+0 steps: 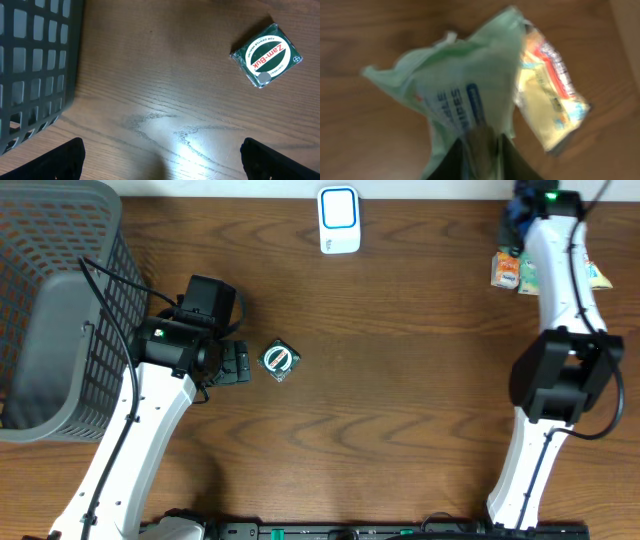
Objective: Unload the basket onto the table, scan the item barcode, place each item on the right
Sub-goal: 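Carry the wet-wipes pack right and drop it on the pile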
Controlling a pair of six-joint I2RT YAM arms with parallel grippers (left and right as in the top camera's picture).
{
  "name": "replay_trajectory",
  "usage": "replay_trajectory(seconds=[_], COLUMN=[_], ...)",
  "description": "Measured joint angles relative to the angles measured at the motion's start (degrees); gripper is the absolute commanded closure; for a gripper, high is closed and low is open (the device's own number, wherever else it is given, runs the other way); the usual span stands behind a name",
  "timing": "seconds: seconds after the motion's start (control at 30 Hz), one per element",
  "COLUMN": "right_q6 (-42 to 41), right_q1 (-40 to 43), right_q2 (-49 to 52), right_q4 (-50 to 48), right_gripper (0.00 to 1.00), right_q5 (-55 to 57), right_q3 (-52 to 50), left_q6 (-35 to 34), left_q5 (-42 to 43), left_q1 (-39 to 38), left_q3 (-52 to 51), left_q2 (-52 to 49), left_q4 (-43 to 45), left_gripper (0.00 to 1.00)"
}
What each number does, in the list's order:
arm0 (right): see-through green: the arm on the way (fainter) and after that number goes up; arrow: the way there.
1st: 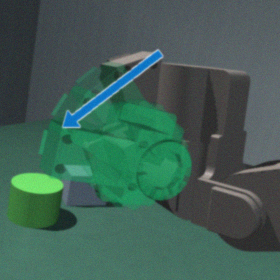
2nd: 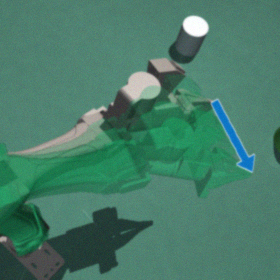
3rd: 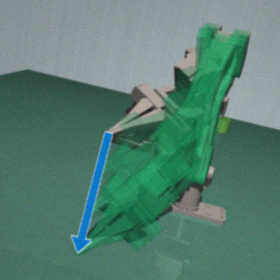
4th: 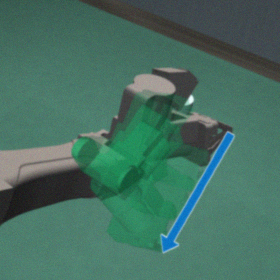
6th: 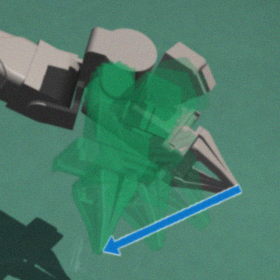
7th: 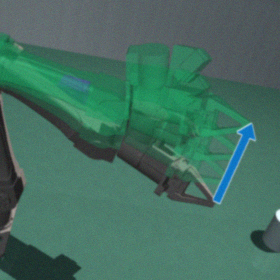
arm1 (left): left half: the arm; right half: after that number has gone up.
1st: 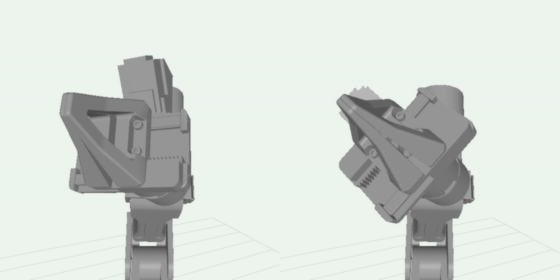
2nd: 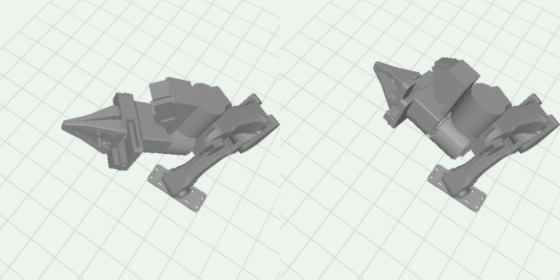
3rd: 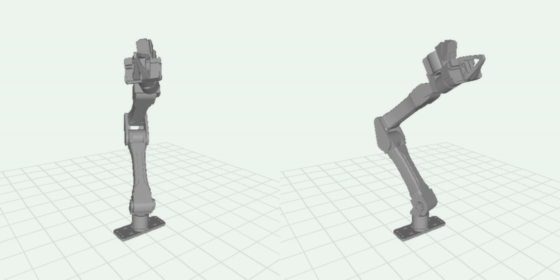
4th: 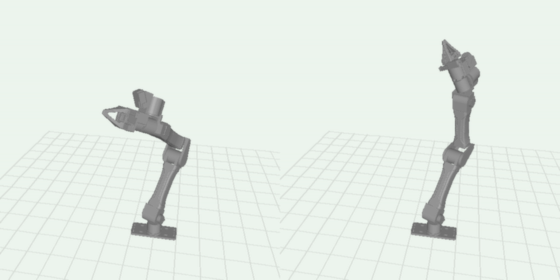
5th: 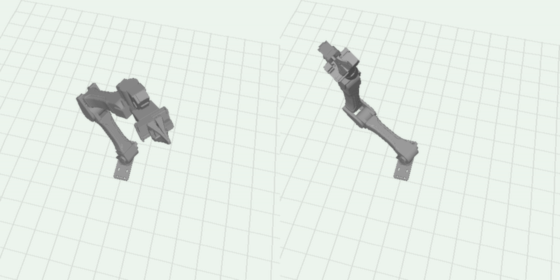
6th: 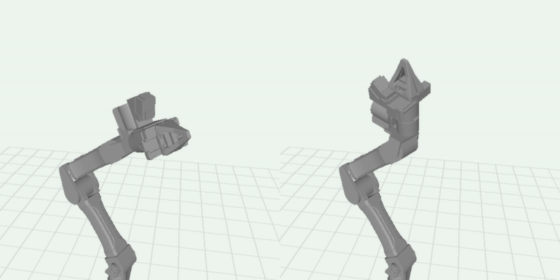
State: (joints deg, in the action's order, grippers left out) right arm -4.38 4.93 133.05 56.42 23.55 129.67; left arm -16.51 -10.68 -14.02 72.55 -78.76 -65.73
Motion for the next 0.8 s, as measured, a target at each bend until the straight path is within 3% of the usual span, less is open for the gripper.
replay_trajectory(seconds=[0.03, 0.07, 0.37, 0.67, 0.73, 0.8], right_q6=[-0.3, -0.4, -1.4, -1.9, -2.0, -1.9], right_q1=[0.8, 1.6, 3.1, -6.2, -9.7, -13.9], right_q2=[0.0, 0.0, 0.0, 0.0, 0.0, 0.0], right_q4=[0.5, 1.2, 7.2, 11.5, 12.3, 12.8], right_gripper=[0.03, 0.01, 0.01, 0.1, 0.09, 0.02], right_q5=[0.2, 0.3, -4.3, -35.2, -41.2, -45.4], right_q3=[0.0, 0.0, 0.0, 0.0, 0.0, 0.0], left_q6=[0.0, 0.0, 0.0, 0.0, 0.0, 0.0], left_q5=[0.0, 0.0, 0.0, 0.0, 0.0, 0.0], left_q1=[0.0, 0.0, 0.0, 0.0, 0.0, 0.0], left_q3=[0.0, 0.0, 0.0, 0.0, 0.0, 0.0], left_q2=[0.0, 0.0, 0.0, 0.0, 0.0, 0.0], left_q4=[0.0, 0.0, 0.0, 0.0, 0.0, 0.0], left_gripper=[0.02, 0.02, 0.02, 0.02, 0.02, 0.02])
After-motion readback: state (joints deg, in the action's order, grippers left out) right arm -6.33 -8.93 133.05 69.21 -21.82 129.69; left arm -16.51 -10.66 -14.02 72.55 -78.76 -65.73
